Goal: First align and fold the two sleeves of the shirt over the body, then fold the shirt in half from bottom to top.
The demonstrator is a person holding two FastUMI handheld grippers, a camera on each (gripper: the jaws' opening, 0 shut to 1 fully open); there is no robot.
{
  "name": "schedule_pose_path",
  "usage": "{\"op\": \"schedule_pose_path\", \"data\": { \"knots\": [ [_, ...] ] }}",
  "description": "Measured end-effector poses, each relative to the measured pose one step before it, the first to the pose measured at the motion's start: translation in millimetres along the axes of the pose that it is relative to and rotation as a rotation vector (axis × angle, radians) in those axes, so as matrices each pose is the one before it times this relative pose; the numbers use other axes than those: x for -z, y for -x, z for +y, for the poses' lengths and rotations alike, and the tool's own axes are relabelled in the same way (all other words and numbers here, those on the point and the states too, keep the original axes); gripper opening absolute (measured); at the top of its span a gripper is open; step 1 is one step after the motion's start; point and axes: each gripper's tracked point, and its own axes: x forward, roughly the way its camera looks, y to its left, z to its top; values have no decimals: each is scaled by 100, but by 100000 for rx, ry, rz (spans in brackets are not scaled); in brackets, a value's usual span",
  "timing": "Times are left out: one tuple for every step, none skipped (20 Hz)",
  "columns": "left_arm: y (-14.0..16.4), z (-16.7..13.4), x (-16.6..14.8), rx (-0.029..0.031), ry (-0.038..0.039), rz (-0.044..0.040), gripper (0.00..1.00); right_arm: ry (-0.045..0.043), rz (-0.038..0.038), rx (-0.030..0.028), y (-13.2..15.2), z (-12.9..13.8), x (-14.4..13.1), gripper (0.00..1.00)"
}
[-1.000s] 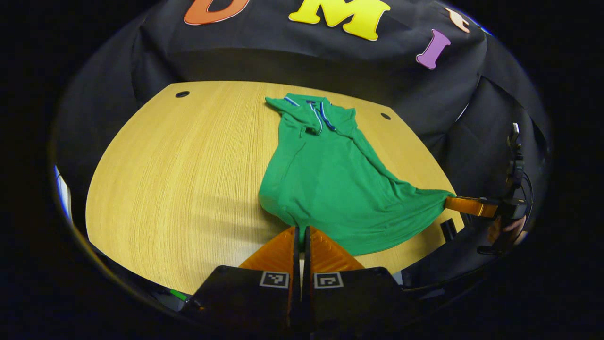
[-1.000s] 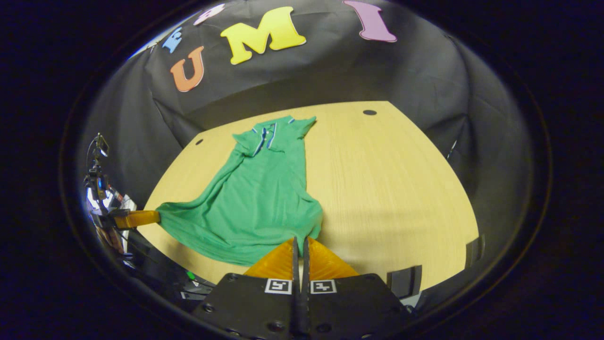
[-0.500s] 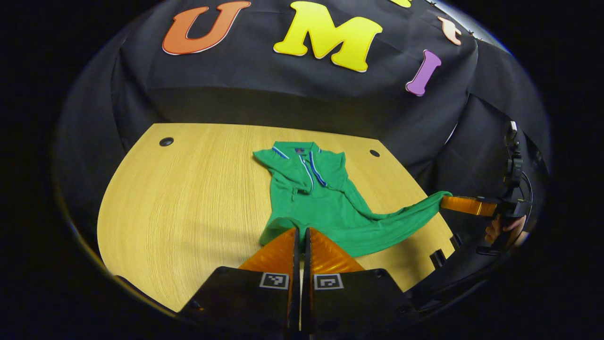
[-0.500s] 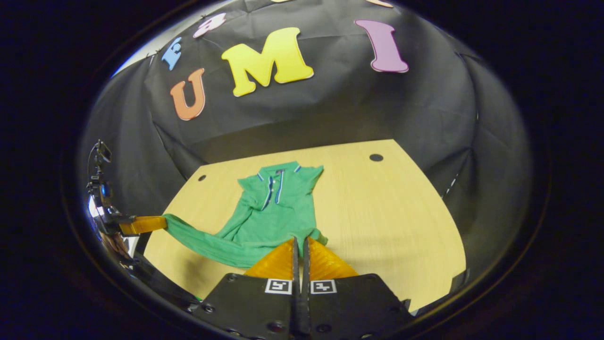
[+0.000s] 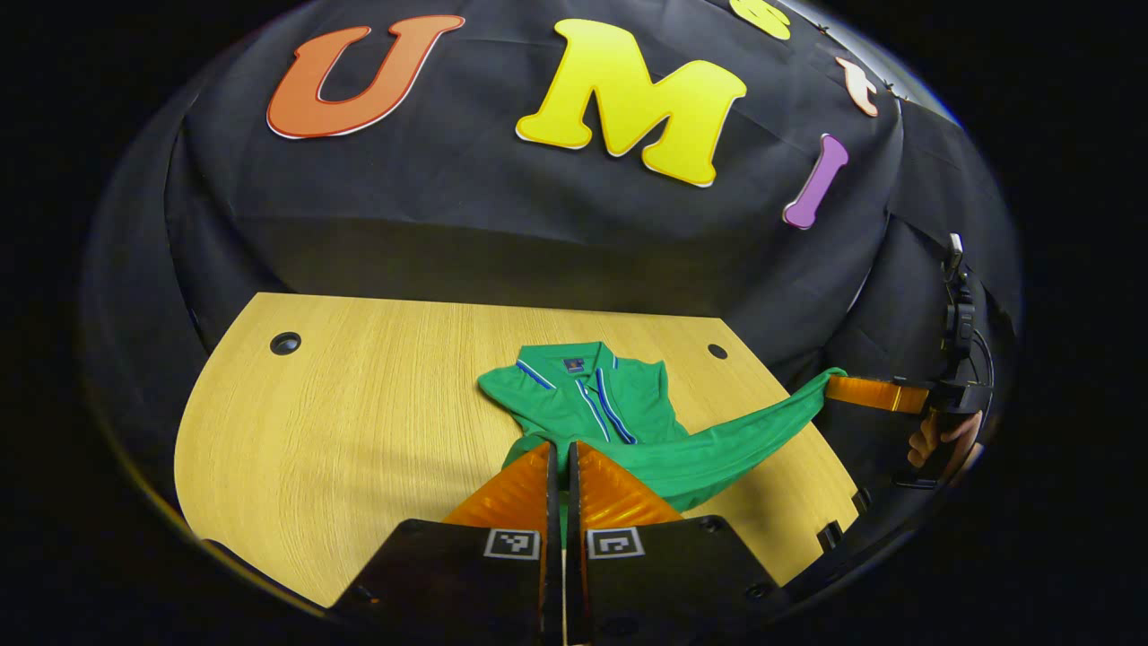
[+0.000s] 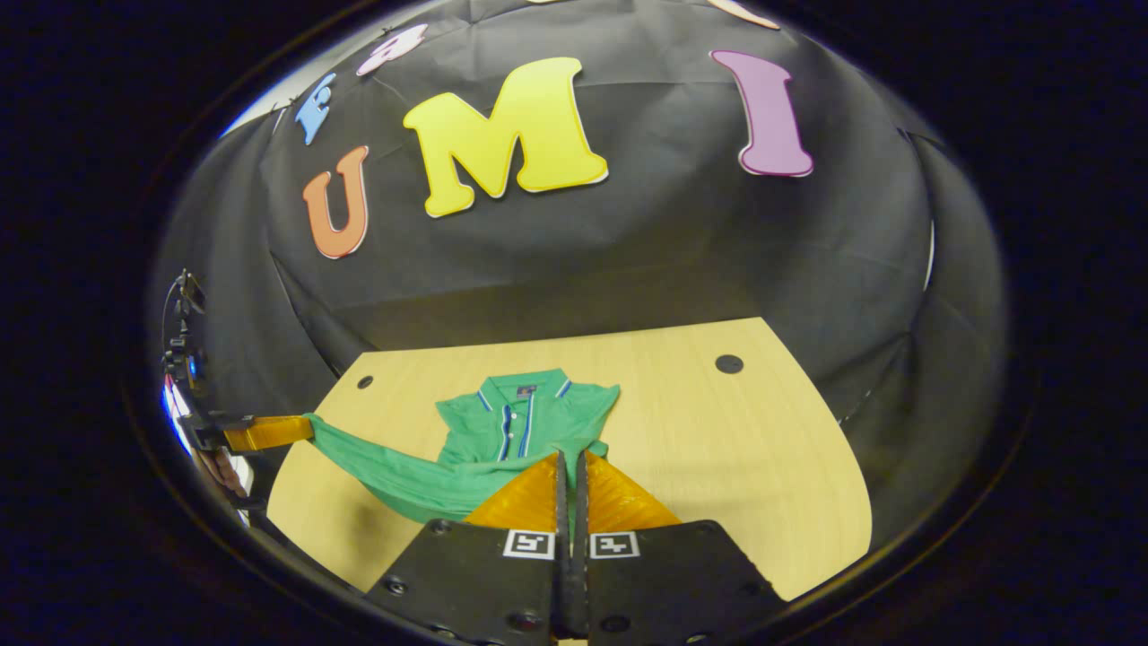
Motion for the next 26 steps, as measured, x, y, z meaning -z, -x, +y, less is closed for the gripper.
{"op": "schedule_pose_path", "data": {
  "knots": [
    [-1023,305,-609,-637,916,-827,6,112,-150,-1223,-1260,100,-820,2],
    [-1146,311,-664,-728,837,-930,7,247,79,-1303,-1353,33,-701,0],
    [-1000,679,-337,-1874,521,-111,7,277,639,-754,-1390,-162,-562,0],
    [-1050,476,-512,-1452,1001,-426,6,319,849,-667,-1245,-208,-516,0],
    [-1109,267,-559,-763,1315,-1039,6,514,522,-517,-1304,-259,-395,0],
    [-1233,285,-532,-394,1219,-946,7,474,465,-10,-1293,-331,-425,0],
    [-1034,427,-300,-1109,207,-234,6,418,423,0,-1193,-324,-283,0],
    [-1200,284,-165,-852,52,285,6,174,541,-3,-1213,-232,-355,0],
    [-1356,199,-256,-468,441,-542,7,94,88,-374,-1139,-139,-466,0],
    [-1272,191,-304,-470,396,-706,7,572,-247,199,-1250,-213,-346,0],
    [-1172,366,-151,-552,177,-489,7,1239,-324,338,-1214,-287,-332,0],
    [-1167,432,-37,-804,-12,-272,7,1294,-306,193,-1215,-190,-350,0],
    [-1044,325,-48,-771,20,-493,7,1003,-448,351,-1176,-221,-213,0],
    [-1158,401,-81,-593,-160,-786,7,805,-126,233,-1122,-217,-107,0],
    [-1106,326,118,-423,-348,-750,6,665,-33,380,-1209,-208,102,0],
    [-1111,300,531,-1,-349,830,6,698,264,87,-1051,-208,171,0],
    [-964,480,633,-1097,-272,1164,6,1204,313,656,-1057,-317,353,0],
    [-928,459,579,-772,280,1094,7,798,530,657,-881,-433,302,0],
    [-836,416,418,-930,595,413,7,56,405,326,-920,-387,410,0],
    [-688,494,348,-686,610,-8,7,-370,609,438,-843,-445,370,0],
    [-643,497,252,-721,373,-481,7,273,609,825,-920,-499,418,0],
    [-598,419,408,-521,-46,71,6,630,1212,737,-830,-359,657,0],
    [-738,196,331,-671,-233,269,7,818,913,727,-805,-428,674,0],
    [-763,213,607,-704,-644,1148,7,1032,940,705,-746,-217,509,0],
    [-642,335,780,-1238,-1125,1848,7,523,601,476,-570,-65,302,0],
    [-626,215,688,-1055,-834,1643,8,198,455,510,-553,-11,294,0]
  ]
}}
